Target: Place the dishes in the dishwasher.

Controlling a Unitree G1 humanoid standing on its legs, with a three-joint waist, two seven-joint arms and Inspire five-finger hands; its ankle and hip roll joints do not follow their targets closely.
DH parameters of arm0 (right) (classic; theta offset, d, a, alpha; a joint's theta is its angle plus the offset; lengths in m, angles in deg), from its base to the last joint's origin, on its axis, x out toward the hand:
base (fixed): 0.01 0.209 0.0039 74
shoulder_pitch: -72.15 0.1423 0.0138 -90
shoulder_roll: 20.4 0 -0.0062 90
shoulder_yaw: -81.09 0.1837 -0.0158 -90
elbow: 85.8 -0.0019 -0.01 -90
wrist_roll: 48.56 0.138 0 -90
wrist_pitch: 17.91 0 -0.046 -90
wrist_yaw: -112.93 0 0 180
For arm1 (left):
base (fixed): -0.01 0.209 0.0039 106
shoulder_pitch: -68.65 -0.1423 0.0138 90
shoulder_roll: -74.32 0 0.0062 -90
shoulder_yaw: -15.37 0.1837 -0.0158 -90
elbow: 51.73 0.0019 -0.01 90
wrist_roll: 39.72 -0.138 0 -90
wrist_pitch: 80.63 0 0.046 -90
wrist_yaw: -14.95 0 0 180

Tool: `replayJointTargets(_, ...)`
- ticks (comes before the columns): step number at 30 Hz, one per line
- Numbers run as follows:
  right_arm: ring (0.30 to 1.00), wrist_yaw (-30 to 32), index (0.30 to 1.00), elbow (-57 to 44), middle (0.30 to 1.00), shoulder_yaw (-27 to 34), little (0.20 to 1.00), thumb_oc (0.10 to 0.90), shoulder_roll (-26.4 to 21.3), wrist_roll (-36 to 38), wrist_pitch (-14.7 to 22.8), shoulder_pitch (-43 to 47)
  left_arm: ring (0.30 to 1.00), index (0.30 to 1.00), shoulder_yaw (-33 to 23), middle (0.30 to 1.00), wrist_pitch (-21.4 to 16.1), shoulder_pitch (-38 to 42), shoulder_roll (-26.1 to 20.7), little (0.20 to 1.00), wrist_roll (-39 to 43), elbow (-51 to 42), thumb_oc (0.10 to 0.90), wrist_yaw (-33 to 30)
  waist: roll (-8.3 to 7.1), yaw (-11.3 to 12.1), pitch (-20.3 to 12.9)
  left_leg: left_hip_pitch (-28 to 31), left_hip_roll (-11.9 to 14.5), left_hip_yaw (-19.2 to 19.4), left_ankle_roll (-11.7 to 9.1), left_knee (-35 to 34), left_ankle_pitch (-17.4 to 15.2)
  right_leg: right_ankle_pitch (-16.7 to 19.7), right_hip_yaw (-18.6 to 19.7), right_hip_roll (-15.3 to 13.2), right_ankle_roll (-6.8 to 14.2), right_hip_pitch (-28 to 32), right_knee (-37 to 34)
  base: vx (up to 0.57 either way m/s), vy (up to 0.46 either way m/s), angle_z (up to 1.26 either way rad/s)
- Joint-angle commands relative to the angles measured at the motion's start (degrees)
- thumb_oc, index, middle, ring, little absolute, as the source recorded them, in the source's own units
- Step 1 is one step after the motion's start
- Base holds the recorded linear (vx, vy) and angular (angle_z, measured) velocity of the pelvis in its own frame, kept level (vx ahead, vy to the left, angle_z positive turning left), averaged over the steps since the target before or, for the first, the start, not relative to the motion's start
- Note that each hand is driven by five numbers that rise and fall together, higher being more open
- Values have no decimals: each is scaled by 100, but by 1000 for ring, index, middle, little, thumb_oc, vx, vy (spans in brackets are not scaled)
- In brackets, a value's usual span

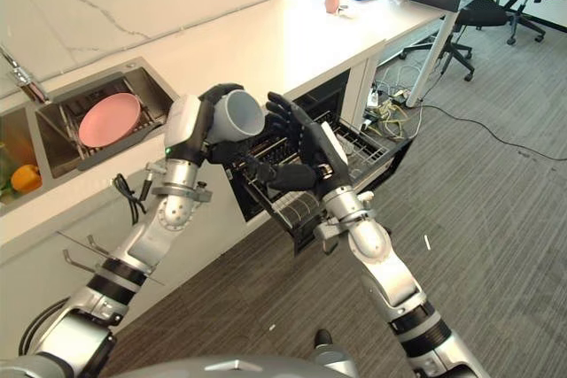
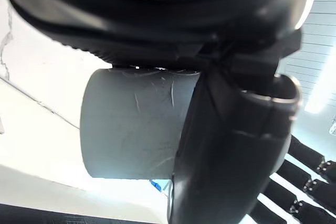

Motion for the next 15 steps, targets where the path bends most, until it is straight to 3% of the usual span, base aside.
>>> replayJointTargets(1, 900, 283, 900, -369, 900, 251, 900, 800, 311, -319, 460, 901, 300, 300, 304, 300, -308, 1252, 90, 300, -312, -177, 400, -391, -138, 86, -311, 217, 104, 37, -295, 23, 99, -332, -116, -340, 645, 366, 134, 0, 0, 0)
replayJointTargets(11, 900, 909, 900, 411, 900, 35, 900, 800, 696, -489, 288, 1495, 300, 300, 1316, 300, -381, 1324, 587, 300, -454, -43, 400, 13, -135, 182, -297, 224, 121, -37, -271, 23, 108, -373, -186, -335, 623, 444, 120, -3, -6, 2)
replayJointTargets(15, 900, 916, 900, 497, 900, -50, 900, 800, 674, -642, 196, 1602, 300, 300, 1396, 300, -380, 1333, 590, 300, -524, -76, 400, 53, -152, 196, -285, 228, 124, -46, -270, 23, 113, -377, -181, -329, 613, 450, 120, -1, -2, 1)
